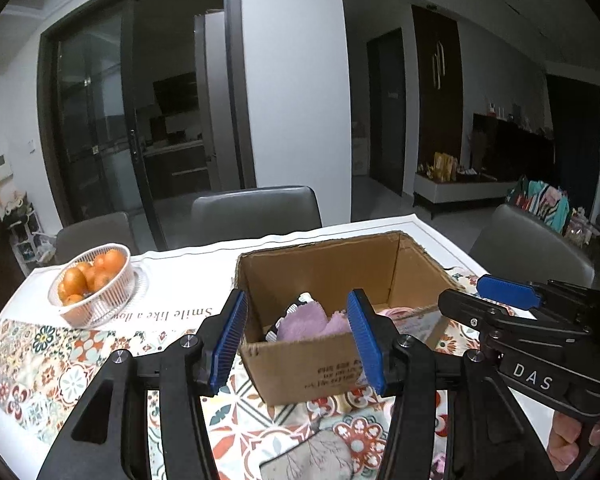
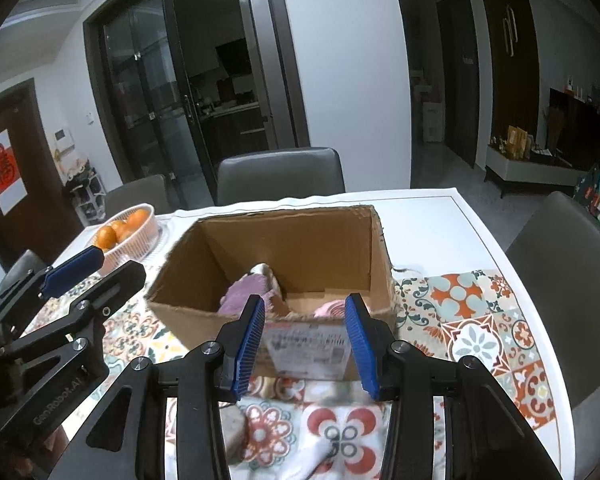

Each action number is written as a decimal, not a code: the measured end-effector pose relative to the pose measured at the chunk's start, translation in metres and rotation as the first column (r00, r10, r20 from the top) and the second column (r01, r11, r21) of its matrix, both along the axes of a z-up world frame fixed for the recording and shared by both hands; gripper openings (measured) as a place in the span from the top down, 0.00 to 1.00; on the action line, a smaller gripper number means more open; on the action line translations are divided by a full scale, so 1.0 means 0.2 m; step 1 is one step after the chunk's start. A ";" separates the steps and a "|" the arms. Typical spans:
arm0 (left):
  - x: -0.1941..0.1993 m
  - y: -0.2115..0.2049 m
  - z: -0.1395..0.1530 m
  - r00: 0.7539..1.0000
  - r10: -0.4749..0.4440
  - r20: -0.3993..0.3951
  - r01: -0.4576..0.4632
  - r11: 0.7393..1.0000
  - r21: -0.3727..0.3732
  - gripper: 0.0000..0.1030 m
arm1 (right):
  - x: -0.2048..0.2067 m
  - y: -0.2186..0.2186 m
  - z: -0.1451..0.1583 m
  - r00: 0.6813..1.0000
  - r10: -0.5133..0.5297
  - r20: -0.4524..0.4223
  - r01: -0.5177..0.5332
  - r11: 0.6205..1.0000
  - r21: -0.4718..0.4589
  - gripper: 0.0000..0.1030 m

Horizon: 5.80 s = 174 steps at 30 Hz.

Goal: Organize soft objects
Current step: 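Withdraw both open tools from the box toward the remaining items, then grasp the Kuromi tissue packet with the right tool while the left tool grasps the white cloth, then lift the packet and cloth and carry both over the cardboard box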

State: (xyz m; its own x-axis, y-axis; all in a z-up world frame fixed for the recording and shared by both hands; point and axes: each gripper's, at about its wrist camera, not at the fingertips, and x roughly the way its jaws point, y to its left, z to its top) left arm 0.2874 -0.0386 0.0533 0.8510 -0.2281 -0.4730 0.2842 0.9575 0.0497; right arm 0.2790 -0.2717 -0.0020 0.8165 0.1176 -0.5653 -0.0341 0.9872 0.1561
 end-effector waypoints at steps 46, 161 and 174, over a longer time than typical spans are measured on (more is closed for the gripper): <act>-0.79 0.17 -0.37 0.992 0.103 -0.066 -0.102 0.995 0.023 0.40 | -0.75 0.12 -0.26 0.998 0.033 -0.052 -0.038 0.995 -0.092 0.26; -0.67 0.15 -0.41 0.994 0.047 -0.101 -0.050 0.998 -0.029 0.91 | -0.69 0.16 -0.35 0.998 0.051 -0.038 -0.054 0.995 -0.081 0.27; -0.58 0.12 -0.29 1.000 0.022 -0.014 -0.023 0.999 -0.047 0.91 | -0.61 0.11 -0.22 0.998 0.011 0.060 -0.007 0.998 -0.061 0.27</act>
